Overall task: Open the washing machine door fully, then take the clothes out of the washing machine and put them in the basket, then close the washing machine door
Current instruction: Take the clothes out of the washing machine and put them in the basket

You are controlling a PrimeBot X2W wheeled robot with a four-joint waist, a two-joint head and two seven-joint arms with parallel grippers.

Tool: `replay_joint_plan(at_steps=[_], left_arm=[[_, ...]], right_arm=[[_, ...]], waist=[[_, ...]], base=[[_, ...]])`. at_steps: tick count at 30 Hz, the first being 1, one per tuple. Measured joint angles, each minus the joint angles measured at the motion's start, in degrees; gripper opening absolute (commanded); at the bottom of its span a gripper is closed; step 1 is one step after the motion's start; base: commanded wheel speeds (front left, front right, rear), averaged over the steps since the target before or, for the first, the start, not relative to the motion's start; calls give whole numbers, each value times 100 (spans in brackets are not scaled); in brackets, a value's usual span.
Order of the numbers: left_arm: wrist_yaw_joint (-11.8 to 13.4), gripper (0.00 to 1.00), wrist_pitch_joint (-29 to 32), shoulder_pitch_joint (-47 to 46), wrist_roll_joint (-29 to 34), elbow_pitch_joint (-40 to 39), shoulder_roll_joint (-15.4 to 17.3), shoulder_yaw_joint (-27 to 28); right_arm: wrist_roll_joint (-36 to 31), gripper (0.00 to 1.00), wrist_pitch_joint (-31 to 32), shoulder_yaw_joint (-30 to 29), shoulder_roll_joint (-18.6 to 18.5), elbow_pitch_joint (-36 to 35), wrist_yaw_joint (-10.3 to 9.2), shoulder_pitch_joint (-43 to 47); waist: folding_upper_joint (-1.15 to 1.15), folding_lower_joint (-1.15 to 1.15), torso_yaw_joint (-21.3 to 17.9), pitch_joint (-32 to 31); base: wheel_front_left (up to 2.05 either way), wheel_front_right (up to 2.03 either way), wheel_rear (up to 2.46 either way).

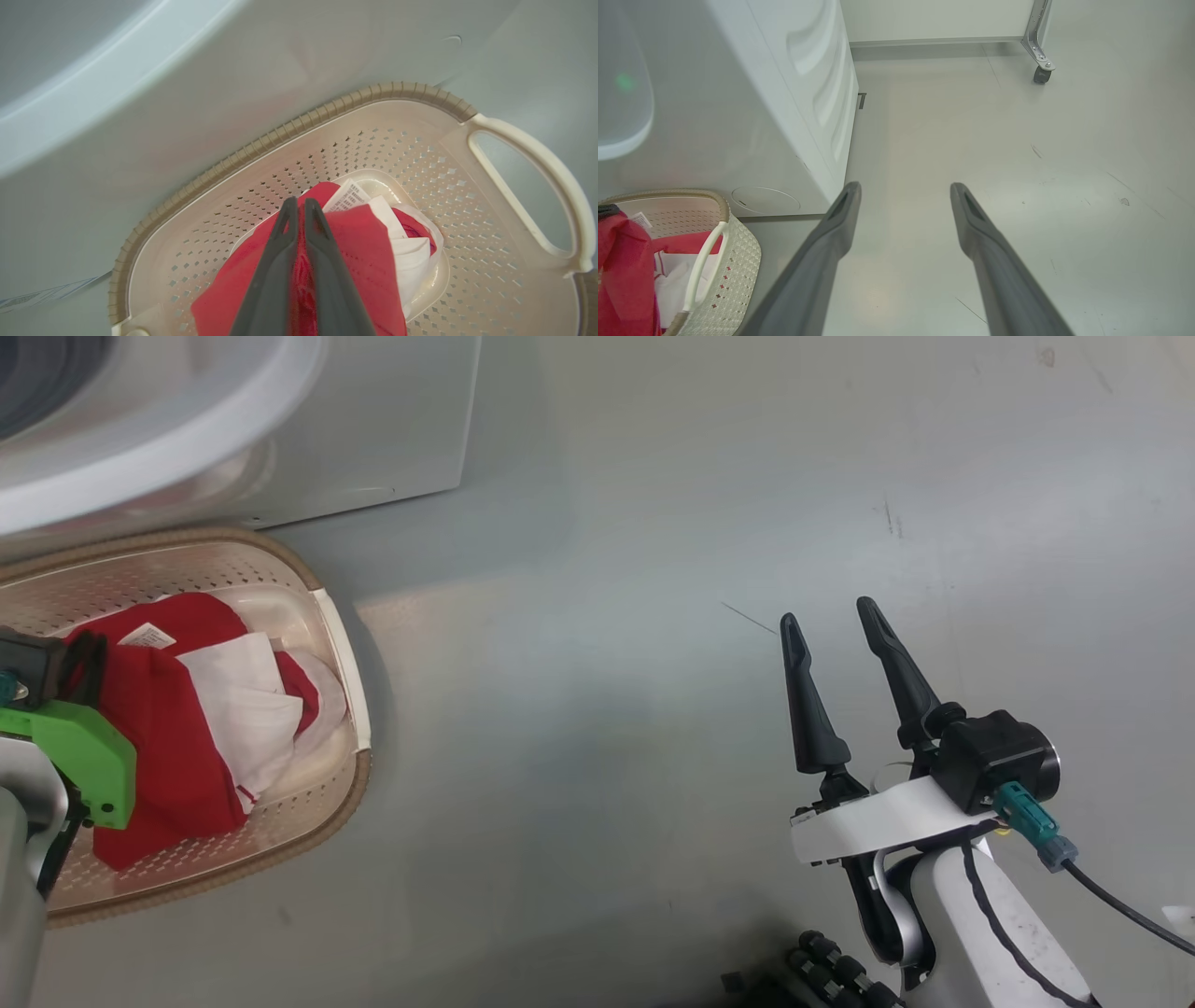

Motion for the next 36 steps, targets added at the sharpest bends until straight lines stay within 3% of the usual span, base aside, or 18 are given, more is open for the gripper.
replay_joint_plan(at_steps=[10,12,13,25,36], left_arm=[[0,0,-19,-183,-145,369,-71,-187],[0,45,-51,-218,-167,421,-108,-223],[0,100,-68,-232,-198,441,-123,-236],[-1,100,-242,-281,-310,806,-268,-450],[-1,100,-559,-253,-509,856,-625,-765]], right_arm=[[-1,100,0,62,1,-51,-56,-45],[-1,100,0,76,1,-51,-63,-61],[-1,100,0,80,1,-51,-83,-69],[-1,100,0,80,0,26,-111,-142],[23,100,0,15,-2,245,-141,-268]], waist=[[0,0,29,273],[0,0,44,280],[0,0,51,280],[0,0,132,69],[0,0,309,-461]], base=[[0,0,0],[0,0,0],[0,0,0],[0,0,0],[0,0,0]])
